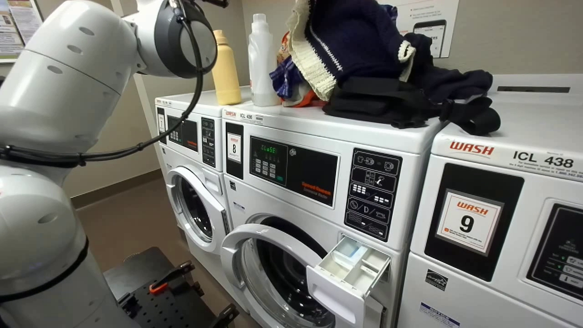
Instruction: Move the blue knitted cloth to the left
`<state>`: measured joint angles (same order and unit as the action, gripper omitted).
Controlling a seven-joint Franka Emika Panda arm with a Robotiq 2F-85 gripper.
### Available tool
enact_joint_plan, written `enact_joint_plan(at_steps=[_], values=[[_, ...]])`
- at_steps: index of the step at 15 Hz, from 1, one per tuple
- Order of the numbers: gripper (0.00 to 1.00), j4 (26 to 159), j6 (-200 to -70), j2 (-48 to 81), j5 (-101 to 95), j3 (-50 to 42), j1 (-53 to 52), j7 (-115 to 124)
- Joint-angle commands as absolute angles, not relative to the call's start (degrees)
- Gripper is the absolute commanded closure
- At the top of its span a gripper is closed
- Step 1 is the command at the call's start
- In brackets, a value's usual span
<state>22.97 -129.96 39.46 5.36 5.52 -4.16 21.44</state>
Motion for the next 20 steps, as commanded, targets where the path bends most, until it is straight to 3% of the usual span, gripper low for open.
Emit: enact_joint_plan(at_steps=[1,5,6,10,11,13,15,16,19,20], values=[[0.98,26.1,-130.4,38.0,8.3,8.4,-2.8,17.1],[0.98,19.3,-125.9,43.5,9.2,8.0,-2.8,16.2],[0.98,26.6,-128.6,40.2,8.9,9.3,-1.7,16.0],[0.98,19.6,-124.5,46.3,9.5,8.4,-2.3,16.2],[0.98,26.5,-127.3,43.1,9.2,9.8,-1.3,15.9],[0.98,26.6,-127.0,44.1,9.1,10.0,-1.2,15.6],[0.98,19.5,-123.3,48.8,9.8,8.6,-2.1,15.6],[0.98,26.5,-126.1,45.4,9.2,10.0,-1.1,15.4],[0.98,26.6,-125.7,46.4,9.2,10.2,-1.0,15.5],[0.98,19.6,-122.3,50.2,9.9,8.8,-1.9,15.8]])
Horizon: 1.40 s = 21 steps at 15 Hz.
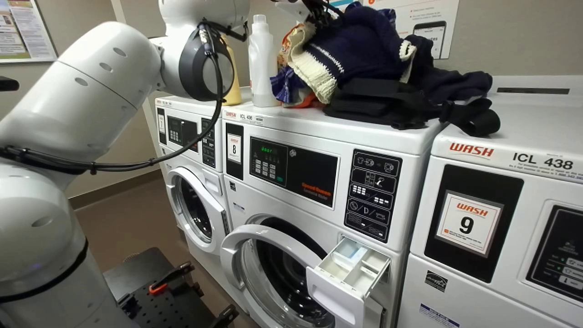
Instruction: Move the blue knitted cloth to the left
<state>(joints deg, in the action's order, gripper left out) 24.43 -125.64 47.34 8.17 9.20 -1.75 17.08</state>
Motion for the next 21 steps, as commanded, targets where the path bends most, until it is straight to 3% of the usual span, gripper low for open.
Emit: enact_joint_plan(at_steps=[1,3,4,12,13,20,21], values=[[0.97,26.5,-125.1,46.4,9.2,10.4,-1.0,15.6],[0.66,26.3,-124.6,45.9,9.0,10.4,-1.0,15.6],[0.64,26.2,-124.3,45.5,8.9,10.5,-1.1,15.6],[0.04,25.6,-124.7,42.5,7.7,9.7,-1.1,16.7],[0.0,25.6,-124.8,41.9,7.4,9.5,-1.2,16.9],[0.0,26.1,-121.4,37.5,3.5,5.0,0.5,21.0],[0.0,19.6,-117.7,40.9,3.9,2.8,0.5,21.5]])
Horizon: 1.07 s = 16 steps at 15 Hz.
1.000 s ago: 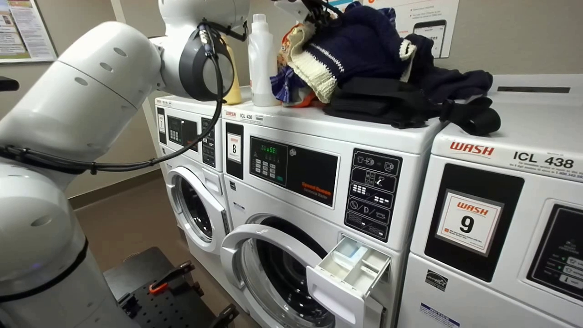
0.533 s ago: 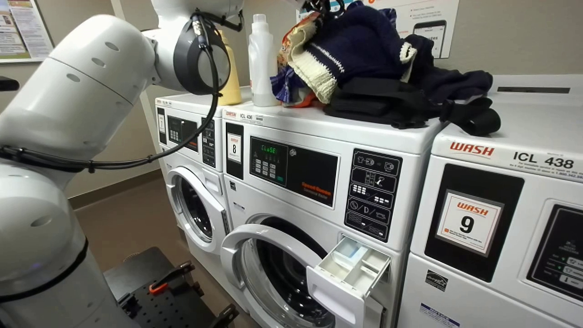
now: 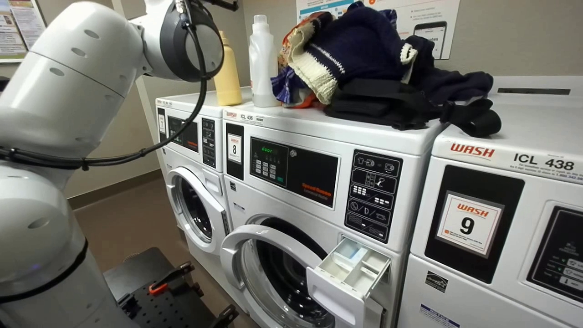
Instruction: Move the blue knitted cloth to the left
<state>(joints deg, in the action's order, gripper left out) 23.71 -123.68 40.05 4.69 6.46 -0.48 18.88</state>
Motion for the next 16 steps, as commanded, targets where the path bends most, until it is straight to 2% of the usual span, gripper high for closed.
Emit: enact_joint_plan(at_steps=[1,5,6,8,11,13,16], values=[[0.0,25.6,-118.9,37.5,3.6,3.5,2.1,21.9],[0.0,25.3,-115.3,38.7,5.1,2.7,6.7,22.3],[0.0,19.7,-111.6,42.0,6.3,2.0,7.6,22.0],[0.0,24.7,-109.5,39.4,6.8,3.2,10.1,22.2],[0.0,24.7,-103.5,38.9,7.4,3.3,12.1,23.0],[0.0,19.2,-96.7,41.7,8.8,2.6,13.1,23.7],[0.0,23.3,-94.7,40.1,10.5,3.0,14.9,23.4]])
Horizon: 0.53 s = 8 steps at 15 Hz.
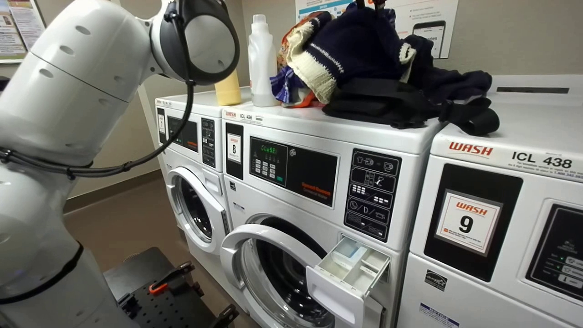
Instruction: Move the blue knitted cloth to the left
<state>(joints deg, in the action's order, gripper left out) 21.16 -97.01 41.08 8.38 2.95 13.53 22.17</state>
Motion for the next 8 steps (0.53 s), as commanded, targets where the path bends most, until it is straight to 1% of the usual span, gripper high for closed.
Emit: enact_joint_plan(at_steps=[1,3,4,5,8], values=[[0.0,21.6,-94.0,41.6,10.9,3.0,15.3,23.3],[0.0,20.2,-93.8,43.5,11.6,3.0,15.5,23.8],[0.07,20.4,-94.0,44.1,12.1,3.2,15.7,23.8],[0.26,20.5,-93.9,44.6,12.3,3.3,15.7,23.7],[0.49,20.4,-93.8,45.5,13.2,3.7,15.3,23.6]])
